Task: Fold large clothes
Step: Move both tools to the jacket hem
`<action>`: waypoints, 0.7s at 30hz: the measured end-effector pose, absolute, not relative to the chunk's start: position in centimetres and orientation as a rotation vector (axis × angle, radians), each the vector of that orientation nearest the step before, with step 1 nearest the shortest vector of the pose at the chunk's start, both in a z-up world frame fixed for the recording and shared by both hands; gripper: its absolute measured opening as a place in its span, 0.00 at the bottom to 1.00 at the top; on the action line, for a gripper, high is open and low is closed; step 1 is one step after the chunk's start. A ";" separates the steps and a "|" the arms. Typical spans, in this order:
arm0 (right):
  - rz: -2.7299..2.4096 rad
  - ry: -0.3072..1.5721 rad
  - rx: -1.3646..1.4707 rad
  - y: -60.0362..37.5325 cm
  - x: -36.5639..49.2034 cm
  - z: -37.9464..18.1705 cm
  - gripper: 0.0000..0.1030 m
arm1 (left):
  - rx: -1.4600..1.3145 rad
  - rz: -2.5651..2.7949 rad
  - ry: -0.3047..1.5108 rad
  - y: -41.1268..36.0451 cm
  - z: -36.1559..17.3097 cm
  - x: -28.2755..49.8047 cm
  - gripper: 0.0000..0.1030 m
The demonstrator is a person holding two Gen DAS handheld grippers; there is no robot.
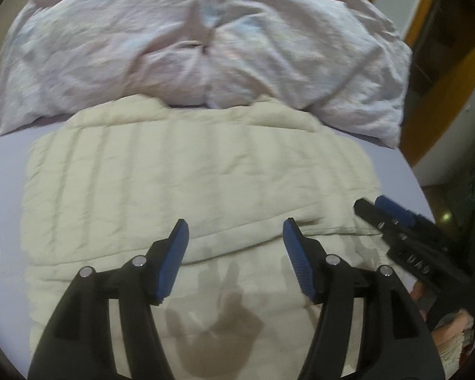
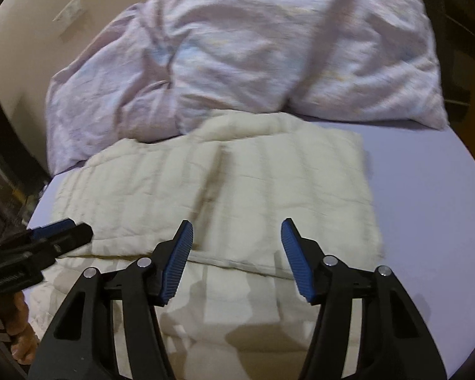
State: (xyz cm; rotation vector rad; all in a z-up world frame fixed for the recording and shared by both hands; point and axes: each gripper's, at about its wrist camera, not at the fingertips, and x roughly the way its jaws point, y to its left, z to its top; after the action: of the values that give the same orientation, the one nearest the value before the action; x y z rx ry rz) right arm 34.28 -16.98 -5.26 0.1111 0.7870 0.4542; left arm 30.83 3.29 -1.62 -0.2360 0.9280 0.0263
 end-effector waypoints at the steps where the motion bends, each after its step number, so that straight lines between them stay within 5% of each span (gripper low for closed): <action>1: 0.473 0.793 0.108 -16.0 34.5 -5.3 0.53 | -0.237 0.041 0.931 3.9 -1.8 30.6 0.60; 21: 0.420 0.993 0.024 -10.1 37.5 -10.8 0.45 | -0.183 0.189 0.920 10.5 -3.7 26.4 0.68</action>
State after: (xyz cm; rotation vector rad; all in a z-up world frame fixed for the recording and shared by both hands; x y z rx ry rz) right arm 37.54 -10.09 -10.81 0.0241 0.9927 0.4197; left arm 26.39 10.48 -3.73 -0.1827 0.9200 0.1892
